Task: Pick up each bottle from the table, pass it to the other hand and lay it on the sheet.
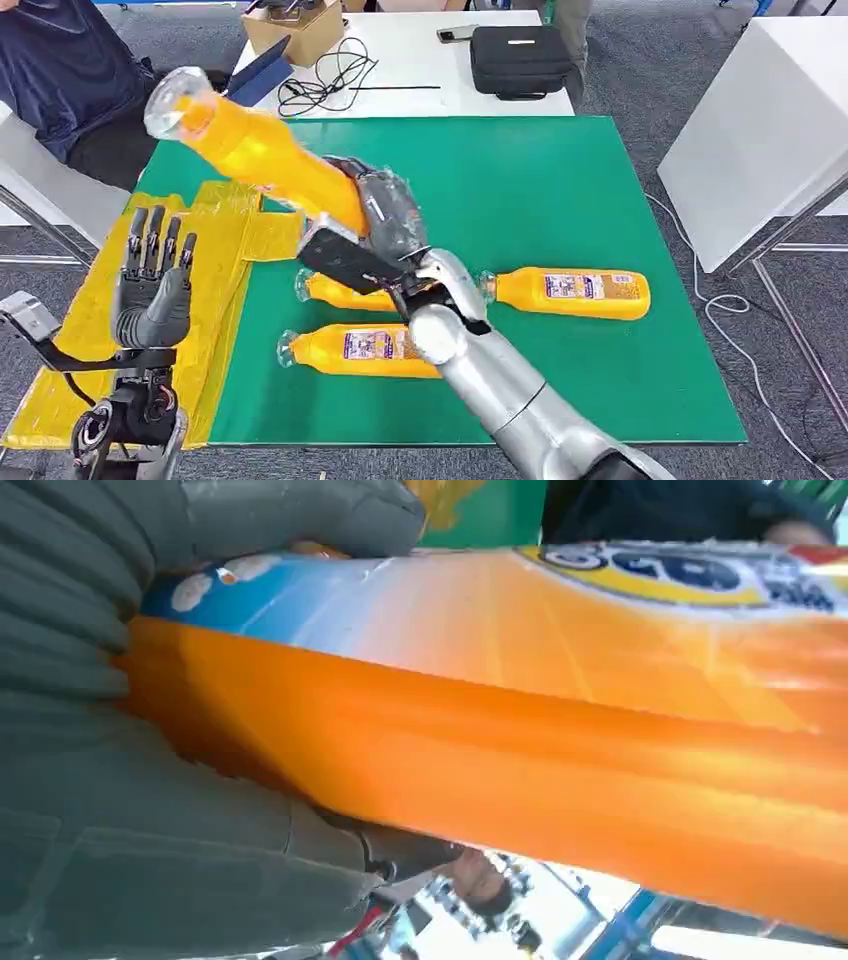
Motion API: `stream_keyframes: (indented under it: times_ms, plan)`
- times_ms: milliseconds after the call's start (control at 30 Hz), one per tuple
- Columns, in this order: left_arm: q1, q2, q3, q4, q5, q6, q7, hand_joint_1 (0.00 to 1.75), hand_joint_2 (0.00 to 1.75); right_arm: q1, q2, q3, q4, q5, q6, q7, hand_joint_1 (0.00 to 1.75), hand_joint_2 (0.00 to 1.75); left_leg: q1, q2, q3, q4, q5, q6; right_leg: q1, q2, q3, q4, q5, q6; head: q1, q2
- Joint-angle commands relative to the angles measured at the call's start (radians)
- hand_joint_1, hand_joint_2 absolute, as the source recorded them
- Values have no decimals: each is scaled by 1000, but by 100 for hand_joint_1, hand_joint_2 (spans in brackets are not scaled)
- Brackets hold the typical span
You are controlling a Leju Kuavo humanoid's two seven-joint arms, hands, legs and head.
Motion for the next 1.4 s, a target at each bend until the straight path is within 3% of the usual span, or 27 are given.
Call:
stream_keyframes:
  times_ms: [33, 167, 400, 833, 1100, 1400]
  plan:
    - [-38, -83, -74, -9, -2, -15, 57, 0, 175, -96, 6, 283, 159, -97, -166, 37, 171, 175, 0, 0, 2, 0, -1, 0, 0, -1, 3, -1, -1, 2, 0, 0]
    - [-46, -138, -45, -46, -32, 2, 92, 0, 175, -82, 6, 354, 109, -112, -178, 71, 171, 175, -1, 0, 0, 1, -1, 0, -1, -1, 1, -1, 0, 2, 0, 0]
    - [104, -219, 47, -236, -100, 20, 94, 0, 175, -17, 6, 488, 70, -140, -111, 103, 173, 175, -2, 4, 4, 0, -3, 0, -1, 2, 4, -2, -1, 2, 0, 0]
    - [249, -213, -30, -365, -149, 111, 23, 0, 175, -56, 6, 624, 43, -221, -4, 169, 171, 175, -1, 2, -1, 0, -2, 0, -1, -1, 0, -2, -1, 2, 0, 0]
    - [251, -212, -33, -367, -151, 114, 23, 0, 175, -59, 6, 621, 46, -223, -2, 170, 168, 175, -2, 0, -1, 0, -1, 0, -2, -2, -1, -2, -1, 1, 0, 0]
    - [245, -178, -120, -354, -162, 147, 29, 0, 175, -108, 6, 630, 26, -251, -33, 196, 171, 175, -2, -1, -3, 0, 0, 0, -2, -3, -2, -1, -1, 1, 0, 0]
